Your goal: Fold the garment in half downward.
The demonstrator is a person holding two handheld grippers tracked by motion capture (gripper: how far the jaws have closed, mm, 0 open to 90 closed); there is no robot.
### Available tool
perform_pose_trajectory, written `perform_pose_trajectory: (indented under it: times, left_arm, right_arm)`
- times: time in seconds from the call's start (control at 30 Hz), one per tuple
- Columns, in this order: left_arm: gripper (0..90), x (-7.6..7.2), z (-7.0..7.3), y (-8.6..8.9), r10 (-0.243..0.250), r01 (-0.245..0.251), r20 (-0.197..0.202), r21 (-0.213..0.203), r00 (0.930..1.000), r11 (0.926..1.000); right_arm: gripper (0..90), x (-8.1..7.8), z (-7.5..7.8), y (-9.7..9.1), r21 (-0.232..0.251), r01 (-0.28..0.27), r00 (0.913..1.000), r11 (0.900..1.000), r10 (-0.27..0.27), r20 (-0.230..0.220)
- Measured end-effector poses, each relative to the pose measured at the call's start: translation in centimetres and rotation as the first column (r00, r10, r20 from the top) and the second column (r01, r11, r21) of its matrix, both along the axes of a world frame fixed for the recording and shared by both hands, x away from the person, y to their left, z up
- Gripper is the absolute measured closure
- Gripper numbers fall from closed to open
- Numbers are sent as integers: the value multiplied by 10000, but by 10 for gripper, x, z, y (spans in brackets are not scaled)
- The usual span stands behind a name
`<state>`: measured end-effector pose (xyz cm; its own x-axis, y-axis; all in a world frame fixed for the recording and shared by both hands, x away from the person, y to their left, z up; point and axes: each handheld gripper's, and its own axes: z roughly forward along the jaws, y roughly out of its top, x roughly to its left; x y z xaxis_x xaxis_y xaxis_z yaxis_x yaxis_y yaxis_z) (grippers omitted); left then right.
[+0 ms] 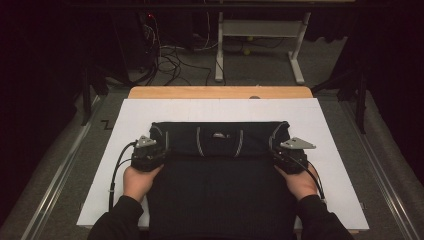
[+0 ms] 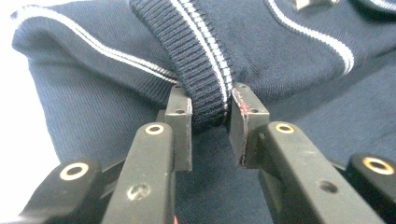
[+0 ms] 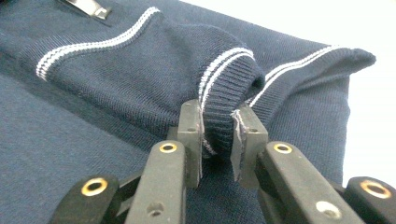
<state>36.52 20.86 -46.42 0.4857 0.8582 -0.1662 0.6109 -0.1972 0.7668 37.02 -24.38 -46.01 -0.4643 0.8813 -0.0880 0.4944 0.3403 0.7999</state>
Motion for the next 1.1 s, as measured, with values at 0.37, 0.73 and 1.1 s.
perform_pose_trajectory:
  times: [0.37, 0.73, 1.1]
  left_arm:
    - [683, -13, 20, 3, -264, 268, 458, -79, 9986, 9996]
    - [681, -47, 27, 3, -1010, 1000, 635, 193, 9929, 9948]
    - [678, -72, 10, 4, -1201, 1194, 330, 221, 9922, 9926]
  right_arm:
    - [778, -16, 16, -3, 227, -184, 9966, 9996, 165, 803]
    - [778, -50, 24, -15, 740, -456, 9920, 9962, 364, 1210]
    - [778, -75, 11, -14, 337, -737, 9909, 9967, 694, 1152]
